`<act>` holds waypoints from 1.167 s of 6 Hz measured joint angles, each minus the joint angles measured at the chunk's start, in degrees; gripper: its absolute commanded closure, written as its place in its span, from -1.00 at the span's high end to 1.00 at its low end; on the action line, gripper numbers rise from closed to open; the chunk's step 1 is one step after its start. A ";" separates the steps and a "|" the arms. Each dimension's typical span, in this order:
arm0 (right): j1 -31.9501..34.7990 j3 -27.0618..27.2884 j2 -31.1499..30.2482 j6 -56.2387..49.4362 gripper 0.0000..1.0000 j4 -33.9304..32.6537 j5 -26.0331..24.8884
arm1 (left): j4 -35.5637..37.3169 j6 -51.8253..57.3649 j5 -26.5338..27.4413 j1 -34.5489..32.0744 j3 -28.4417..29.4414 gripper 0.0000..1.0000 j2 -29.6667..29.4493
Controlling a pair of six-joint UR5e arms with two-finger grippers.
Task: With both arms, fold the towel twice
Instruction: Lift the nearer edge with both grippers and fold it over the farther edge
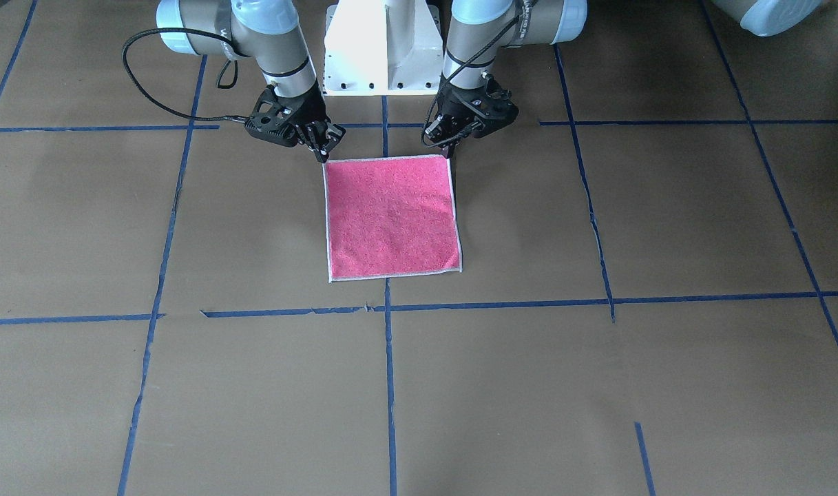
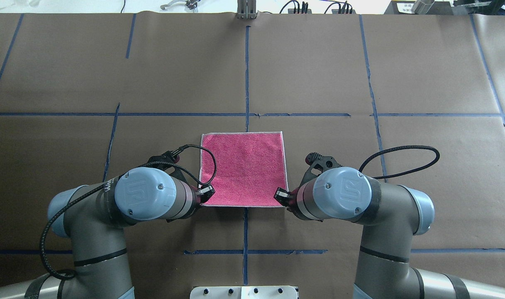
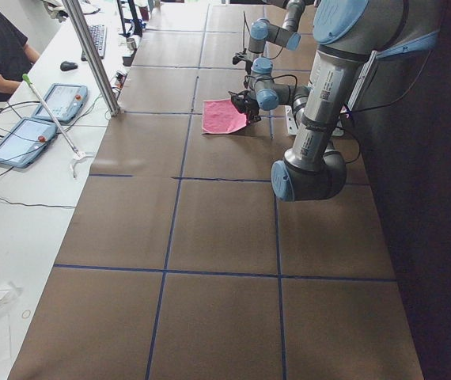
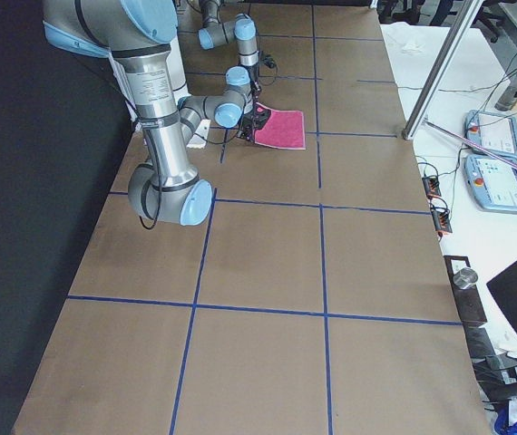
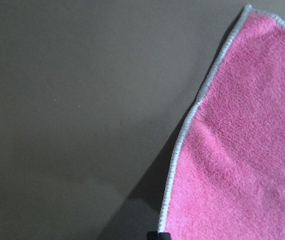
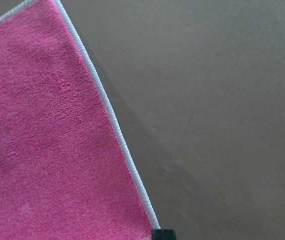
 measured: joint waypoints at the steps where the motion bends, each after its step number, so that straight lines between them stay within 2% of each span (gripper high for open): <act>1: -0.64 1.24 -0.56 0.04 -0.99 -0.04 0.02 | 0.33 -0.04 -0.04 0.14 -0.20 -1.00 0.32; 5: 1.55 2.35 -0.18 -0.07 -0.98 -0.09 -0.03 | 0.01 0.02 0.11 -2.31 -0.21 -1.00 -1.41; 7: 5.50 -0.79 2.00 -0.24 -0.98 0.12 0.06 | -0.42 1.45 0.34 -5.58 1.59 -1.00 -3.33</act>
